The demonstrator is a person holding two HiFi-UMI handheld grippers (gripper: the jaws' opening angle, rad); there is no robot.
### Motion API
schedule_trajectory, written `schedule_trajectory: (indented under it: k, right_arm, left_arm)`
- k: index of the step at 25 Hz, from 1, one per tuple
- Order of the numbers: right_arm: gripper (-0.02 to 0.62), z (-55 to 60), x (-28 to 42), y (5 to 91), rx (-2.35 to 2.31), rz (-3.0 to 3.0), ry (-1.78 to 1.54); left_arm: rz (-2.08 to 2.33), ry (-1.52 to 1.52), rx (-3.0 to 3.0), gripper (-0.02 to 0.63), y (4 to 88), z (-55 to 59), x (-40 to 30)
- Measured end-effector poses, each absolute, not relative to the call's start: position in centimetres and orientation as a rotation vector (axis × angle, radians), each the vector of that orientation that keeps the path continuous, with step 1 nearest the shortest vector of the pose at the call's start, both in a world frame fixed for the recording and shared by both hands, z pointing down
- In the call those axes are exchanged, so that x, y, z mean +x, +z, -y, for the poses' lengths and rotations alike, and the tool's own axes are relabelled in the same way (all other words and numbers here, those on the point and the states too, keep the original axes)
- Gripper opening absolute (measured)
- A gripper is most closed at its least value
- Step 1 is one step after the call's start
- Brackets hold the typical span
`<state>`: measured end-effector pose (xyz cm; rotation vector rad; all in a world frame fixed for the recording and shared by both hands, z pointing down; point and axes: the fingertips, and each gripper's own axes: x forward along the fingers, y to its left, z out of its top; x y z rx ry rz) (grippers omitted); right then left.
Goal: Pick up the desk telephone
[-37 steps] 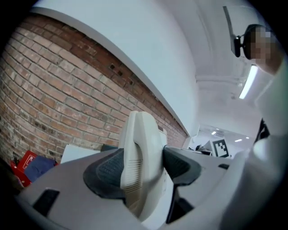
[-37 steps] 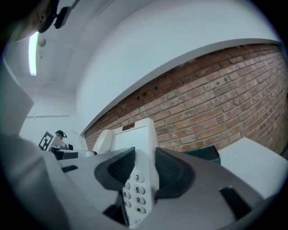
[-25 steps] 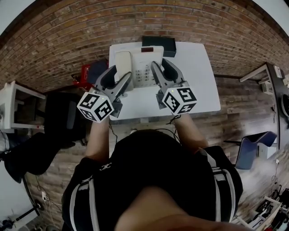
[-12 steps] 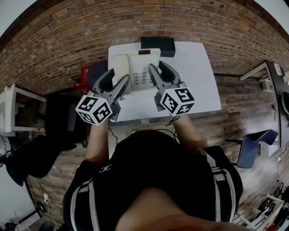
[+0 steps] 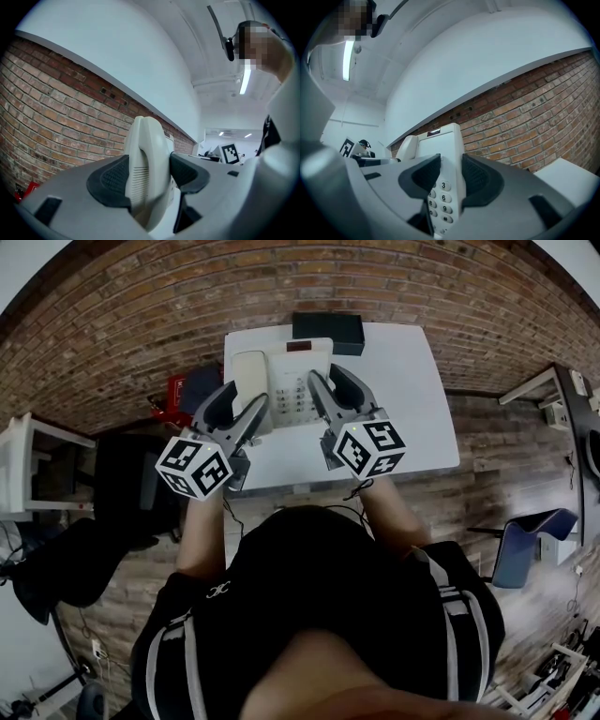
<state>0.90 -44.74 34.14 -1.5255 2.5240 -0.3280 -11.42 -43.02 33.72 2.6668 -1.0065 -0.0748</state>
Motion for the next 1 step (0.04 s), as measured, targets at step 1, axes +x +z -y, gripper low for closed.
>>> schedule_trajectory:
  k: [1]
  right_arm:
    - [0.127,44.75,0.99,34.13,-1.526,-2.524,-0.328]
  left_arm:
    - [1.007,-0.077,2.666,0.275,33.7,43.04,-11.34]
